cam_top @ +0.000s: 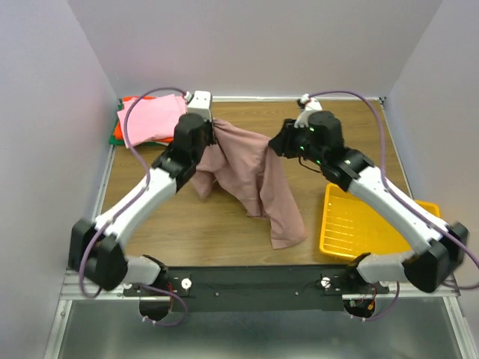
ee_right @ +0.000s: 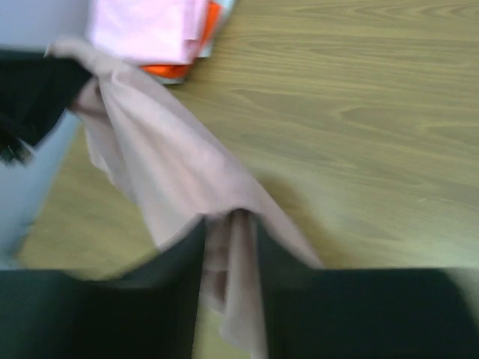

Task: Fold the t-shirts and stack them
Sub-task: Flatten the tshirt out

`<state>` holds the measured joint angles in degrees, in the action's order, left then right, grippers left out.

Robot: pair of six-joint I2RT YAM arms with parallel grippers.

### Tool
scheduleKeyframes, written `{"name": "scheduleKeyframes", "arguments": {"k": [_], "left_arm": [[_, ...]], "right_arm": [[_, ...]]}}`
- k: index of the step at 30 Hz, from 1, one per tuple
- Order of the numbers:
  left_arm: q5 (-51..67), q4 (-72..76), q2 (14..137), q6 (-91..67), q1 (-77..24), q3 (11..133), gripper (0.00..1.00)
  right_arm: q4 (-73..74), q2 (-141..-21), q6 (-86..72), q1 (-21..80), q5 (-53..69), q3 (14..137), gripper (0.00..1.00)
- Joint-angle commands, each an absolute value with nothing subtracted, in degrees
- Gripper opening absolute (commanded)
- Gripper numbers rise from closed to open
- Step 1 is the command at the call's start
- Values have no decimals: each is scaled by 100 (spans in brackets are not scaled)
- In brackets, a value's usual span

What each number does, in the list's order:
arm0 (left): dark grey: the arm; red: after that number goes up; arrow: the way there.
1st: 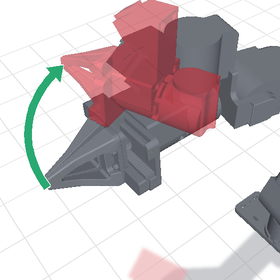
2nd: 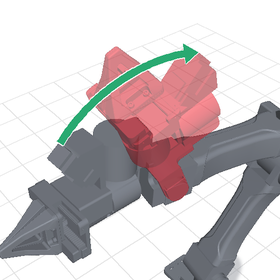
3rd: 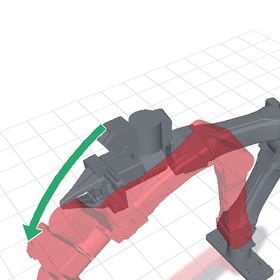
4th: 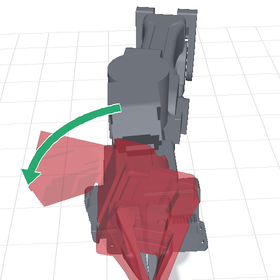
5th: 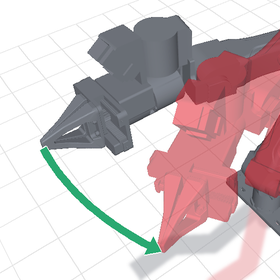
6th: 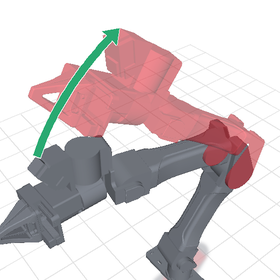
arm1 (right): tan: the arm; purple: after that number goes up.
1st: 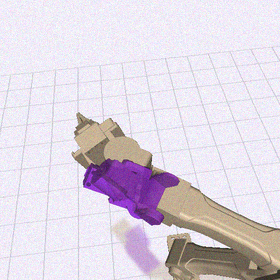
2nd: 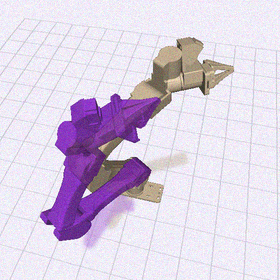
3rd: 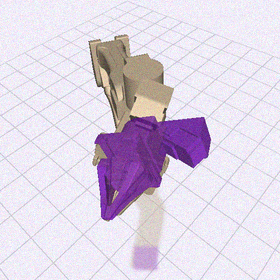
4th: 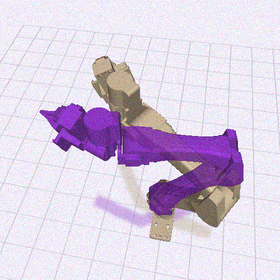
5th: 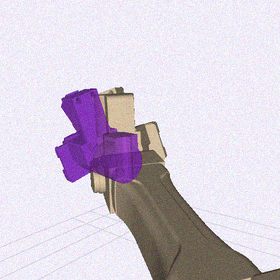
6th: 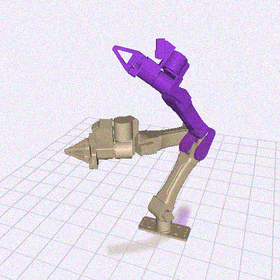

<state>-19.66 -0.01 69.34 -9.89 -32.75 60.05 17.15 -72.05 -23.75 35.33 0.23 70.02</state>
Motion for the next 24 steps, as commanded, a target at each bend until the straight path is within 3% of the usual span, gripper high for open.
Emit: {"name": "scheduleKeyframes", "arguments": {"k": [1, 2, 4, 7, 13, 17, 24], "left_arm": [[-1924, 300, 8817, -791, -2435, 7081, 45], [-2108, 55, 9120, -791, -2426, 7467, 62], [-2293, -594, 9709, -817, -2557, 8461, 67], [-2732, -467, 9625, -678, -3056, 8342, 72], [-2348, -212, 9019, -1344, -3568, 6683, 72], [-1664, 351, 8202, -1994, -3998, 5190, 65], [-871, 888, 7182, -2952, -4543, 3597, 61]], "right_arm": [[1775, -8225, -2075, 3524, -1045, 7435, 60], [1784, -8366, -2066, 3524, -1020, 7540, 71], [1784, -8368, -2109, 3524, -644, 7445, 76], [1749, -8070, -2241, 3524, -361, 6954, 79], [1758, -7515, -2443, 3533, -36, 5532, 79], [1758, -7085, -2680, 3542, -35, 4739, 79], [1758, -6777, -2918, 3551, 272, 3877, 76]]}}
